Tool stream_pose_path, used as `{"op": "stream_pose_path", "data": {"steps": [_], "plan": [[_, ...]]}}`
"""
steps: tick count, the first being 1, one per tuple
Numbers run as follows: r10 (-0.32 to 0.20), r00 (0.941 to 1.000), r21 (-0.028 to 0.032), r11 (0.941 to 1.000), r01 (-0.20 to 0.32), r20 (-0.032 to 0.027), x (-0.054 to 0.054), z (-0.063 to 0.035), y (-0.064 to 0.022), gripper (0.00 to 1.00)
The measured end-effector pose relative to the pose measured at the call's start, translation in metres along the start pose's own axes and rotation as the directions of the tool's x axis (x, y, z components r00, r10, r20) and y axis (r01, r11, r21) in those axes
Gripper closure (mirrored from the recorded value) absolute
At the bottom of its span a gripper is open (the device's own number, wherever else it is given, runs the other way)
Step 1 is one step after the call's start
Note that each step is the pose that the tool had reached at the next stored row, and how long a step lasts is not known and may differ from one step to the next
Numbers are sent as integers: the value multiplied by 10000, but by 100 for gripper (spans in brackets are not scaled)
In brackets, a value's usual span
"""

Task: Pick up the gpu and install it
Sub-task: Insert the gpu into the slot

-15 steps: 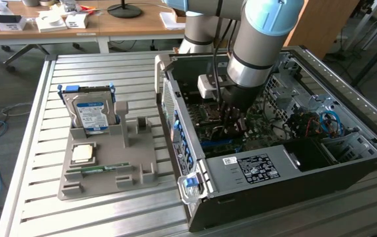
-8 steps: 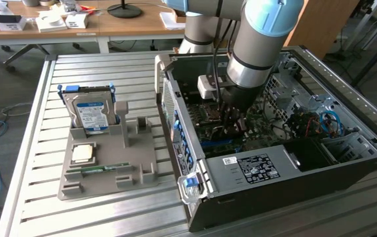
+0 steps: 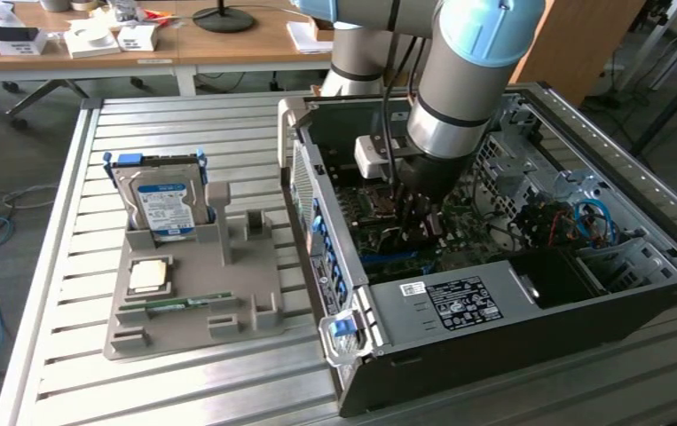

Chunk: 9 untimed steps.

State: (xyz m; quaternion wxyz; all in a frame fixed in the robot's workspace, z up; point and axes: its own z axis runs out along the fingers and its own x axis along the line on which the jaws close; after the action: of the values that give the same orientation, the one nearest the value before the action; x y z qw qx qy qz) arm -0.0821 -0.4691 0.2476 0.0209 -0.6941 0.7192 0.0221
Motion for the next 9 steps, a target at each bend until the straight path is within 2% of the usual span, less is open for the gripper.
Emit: {"op": "stream_pose_path", "data": {"steps": [9], "plan": [[0, 10000, 2, 10000, 0, -41, 0, 0, 0, 74]]}}
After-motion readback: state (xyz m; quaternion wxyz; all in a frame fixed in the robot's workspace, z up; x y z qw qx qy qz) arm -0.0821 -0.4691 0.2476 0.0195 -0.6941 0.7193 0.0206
